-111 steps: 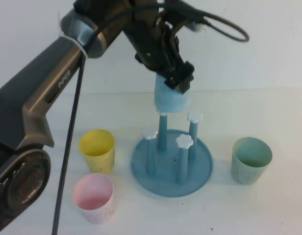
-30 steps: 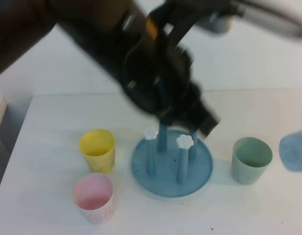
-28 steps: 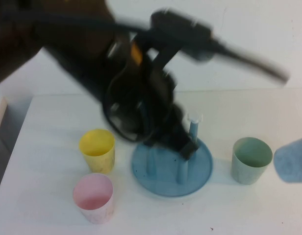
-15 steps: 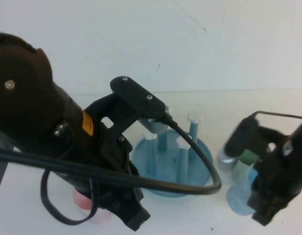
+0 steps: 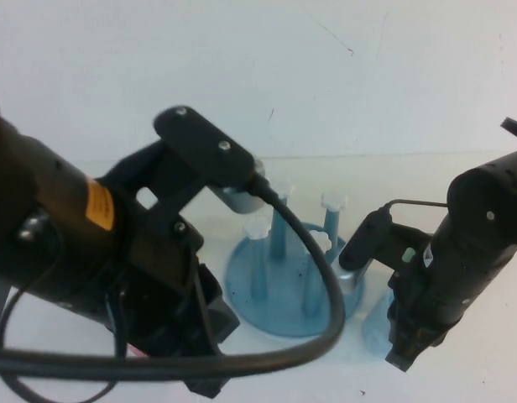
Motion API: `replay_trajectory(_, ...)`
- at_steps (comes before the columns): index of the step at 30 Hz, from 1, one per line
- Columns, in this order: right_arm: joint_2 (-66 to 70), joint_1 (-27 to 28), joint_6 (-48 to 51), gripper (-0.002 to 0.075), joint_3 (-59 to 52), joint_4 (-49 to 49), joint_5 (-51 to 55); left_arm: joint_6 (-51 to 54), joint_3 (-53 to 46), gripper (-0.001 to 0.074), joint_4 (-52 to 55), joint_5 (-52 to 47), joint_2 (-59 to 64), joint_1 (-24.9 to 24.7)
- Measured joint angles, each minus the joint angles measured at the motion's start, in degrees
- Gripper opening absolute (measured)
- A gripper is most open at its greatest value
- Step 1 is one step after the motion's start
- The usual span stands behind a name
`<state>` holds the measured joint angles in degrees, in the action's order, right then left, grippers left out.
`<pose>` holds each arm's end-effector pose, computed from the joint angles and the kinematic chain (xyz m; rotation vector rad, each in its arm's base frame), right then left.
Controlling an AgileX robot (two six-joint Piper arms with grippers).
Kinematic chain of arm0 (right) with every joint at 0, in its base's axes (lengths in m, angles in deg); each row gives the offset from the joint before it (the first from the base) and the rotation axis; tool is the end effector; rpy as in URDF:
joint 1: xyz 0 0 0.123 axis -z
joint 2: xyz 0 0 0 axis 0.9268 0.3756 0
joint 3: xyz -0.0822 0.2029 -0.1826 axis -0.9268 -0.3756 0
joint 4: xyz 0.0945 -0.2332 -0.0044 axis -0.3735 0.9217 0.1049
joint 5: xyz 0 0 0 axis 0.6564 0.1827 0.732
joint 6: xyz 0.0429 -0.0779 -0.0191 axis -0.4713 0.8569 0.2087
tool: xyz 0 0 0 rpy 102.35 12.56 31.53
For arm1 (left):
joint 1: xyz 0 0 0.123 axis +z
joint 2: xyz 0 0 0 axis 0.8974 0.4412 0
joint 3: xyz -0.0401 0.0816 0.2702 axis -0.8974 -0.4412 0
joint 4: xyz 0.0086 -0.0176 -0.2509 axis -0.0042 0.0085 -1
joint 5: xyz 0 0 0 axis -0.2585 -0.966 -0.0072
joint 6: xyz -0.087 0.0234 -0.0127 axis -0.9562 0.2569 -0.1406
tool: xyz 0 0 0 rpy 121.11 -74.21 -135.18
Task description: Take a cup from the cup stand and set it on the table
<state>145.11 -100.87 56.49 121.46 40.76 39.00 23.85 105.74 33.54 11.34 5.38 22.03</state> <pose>0.2672 0.1823 0.2045 -1.3924 2.5744 0.1523 0.1508 -0.1651 0.3888 1.1494 2.4065 -0.5447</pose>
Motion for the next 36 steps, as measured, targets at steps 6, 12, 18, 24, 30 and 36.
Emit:
replay_trajectory(6, 0.0, 0.0, -1.2, 0.0179, 0.1, -0.2, -0.9, -1.2, 0.0, -0.0001, 1.0, 4.3, -5.2, 0.0)
replay_trajectory(12, -0.1, 0.0, -4.5, 0.0295, 0.4, -0.2, -1.7, -2.6, -2.4, -0.0001, 3.3, 8.4, -12.2, 0.0)
replay_trajectory(18, -4.9, 0.0, -5.3, 0.0304, 1.5, -0.1, -2.1, -5.0, -13.8, -0.0001, 7.2, 18.4, -23.3, 0.0)
replay_trajectory(24, -15.3, 0.0, -5.3, 0.0171, 1.5, 2.6, -0.6, -6.3, -29.5, -0.0001, 10.4, 31.5, -35.0, 0.0)
replay_trajectory(30, -26.9, 0.0, -5.7, 0.0018, -0.9, 6.0, 0.2, -6.4, -43.2, -0.0001, 11.8, 43.2, -44.8, 0.0)
replay_trajectory(36, -39.6, 0.0, -7.8, 0.0000, -12.6, 9.2, -5.3, -6.4, -50.8, -0.0001, 14.1, 47.8, -49.4, 0.0)
